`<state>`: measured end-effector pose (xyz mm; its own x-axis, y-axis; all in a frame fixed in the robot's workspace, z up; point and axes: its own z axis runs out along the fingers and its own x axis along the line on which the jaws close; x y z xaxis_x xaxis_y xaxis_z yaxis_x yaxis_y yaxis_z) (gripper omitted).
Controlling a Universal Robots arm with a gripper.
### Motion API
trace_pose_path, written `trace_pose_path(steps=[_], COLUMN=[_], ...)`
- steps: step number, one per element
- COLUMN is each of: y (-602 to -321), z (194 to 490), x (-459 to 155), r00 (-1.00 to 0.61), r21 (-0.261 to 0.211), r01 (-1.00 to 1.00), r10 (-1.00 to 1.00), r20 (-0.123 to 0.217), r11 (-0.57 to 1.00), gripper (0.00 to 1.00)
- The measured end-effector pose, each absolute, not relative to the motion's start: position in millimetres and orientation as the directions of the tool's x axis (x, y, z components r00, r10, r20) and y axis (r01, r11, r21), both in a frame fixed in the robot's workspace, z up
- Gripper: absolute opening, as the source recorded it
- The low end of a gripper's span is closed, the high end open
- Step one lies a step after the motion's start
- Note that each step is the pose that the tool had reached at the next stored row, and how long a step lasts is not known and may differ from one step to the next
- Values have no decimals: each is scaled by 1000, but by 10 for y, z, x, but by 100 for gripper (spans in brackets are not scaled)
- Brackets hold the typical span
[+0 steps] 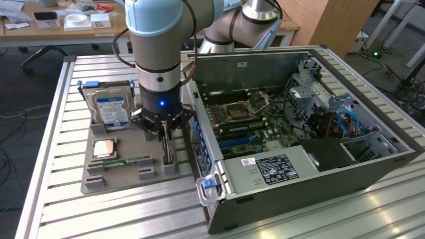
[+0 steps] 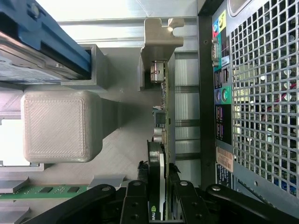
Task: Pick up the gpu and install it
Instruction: 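Pick up the gpu and move the gpu toward the slot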
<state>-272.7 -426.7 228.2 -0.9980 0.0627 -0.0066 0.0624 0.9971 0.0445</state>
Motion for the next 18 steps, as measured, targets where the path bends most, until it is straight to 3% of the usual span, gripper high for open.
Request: trace_pose_path(steps=[18], y=[-4267], z=[2283], x=[-2727], r00=[-998], r21=[43], r01=[56], r10=[56], r20=[-7], r11=[998], gripper=[27])
